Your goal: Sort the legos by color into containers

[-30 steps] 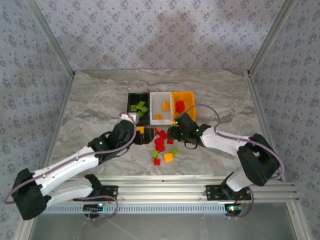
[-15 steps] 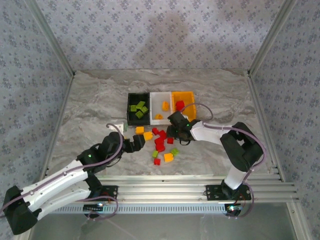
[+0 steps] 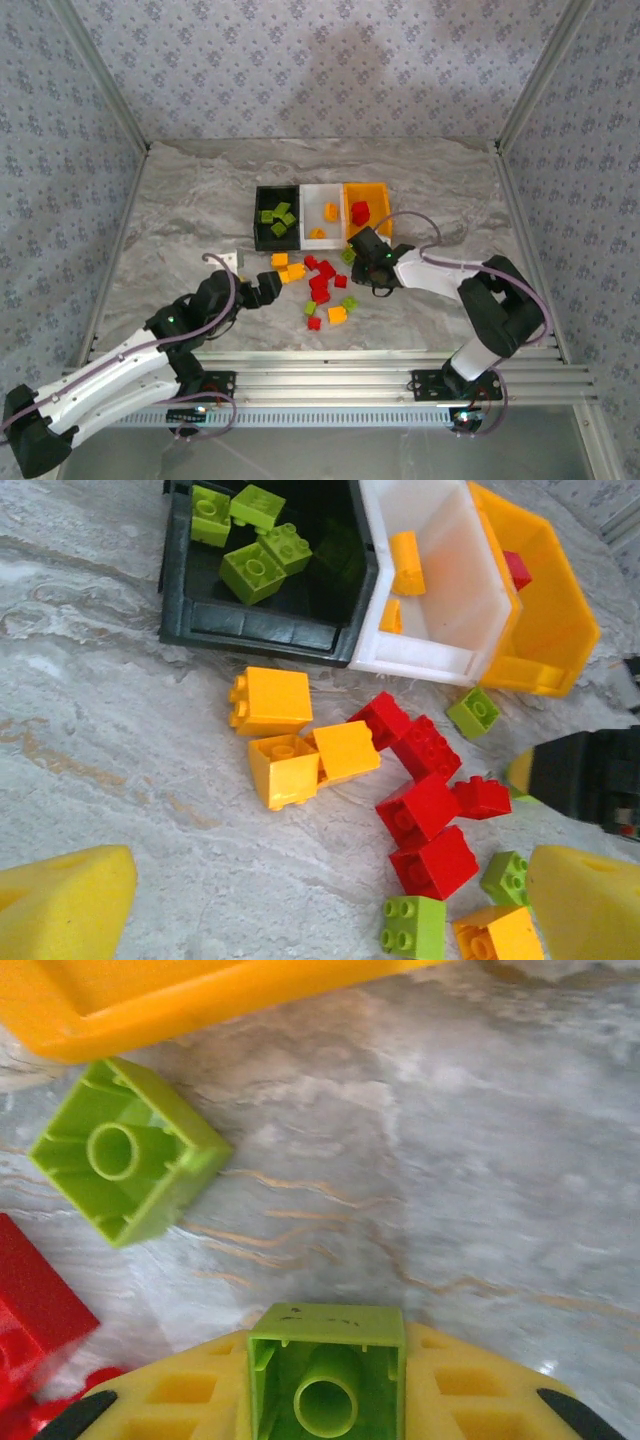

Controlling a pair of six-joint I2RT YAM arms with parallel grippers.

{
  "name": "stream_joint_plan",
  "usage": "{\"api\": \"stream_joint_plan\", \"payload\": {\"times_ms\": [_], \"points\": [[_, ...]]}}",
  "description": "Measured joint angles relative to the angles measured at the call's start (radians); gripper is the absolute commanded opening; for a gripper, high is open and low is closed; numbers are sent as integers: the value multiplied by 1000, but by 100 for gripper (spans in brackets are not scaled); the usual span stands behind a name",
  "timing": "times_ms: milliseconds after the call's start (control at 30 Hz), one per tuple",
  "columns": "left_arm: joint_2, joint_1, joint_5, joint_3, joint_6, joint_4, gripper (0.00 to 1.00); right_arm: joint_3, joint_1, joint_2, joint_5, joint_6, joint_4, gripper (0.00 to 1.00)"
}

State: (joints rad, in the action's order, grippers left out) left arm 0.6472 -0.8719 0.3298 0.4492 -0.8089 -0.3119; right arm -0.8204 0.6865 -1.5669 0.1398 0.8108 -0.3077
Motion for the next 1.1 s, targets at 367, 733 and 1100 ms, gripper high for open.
{"api": "stream_joint_plan", "payload": {"times_ms": [367, 733, 1100], "points": [[-49, 0, 52, -42, -47, -89, 100, -256, 98, 32, -58, -154, -30, 26], [-58, 0, 41, -63, -84, -116, 100, -848, 120, -459, -177, -244, 0, 28], [-77, 0, 4, -67, -94, -136, 100, -1097, 93, -672, -189, -268, -35, 62]]}}
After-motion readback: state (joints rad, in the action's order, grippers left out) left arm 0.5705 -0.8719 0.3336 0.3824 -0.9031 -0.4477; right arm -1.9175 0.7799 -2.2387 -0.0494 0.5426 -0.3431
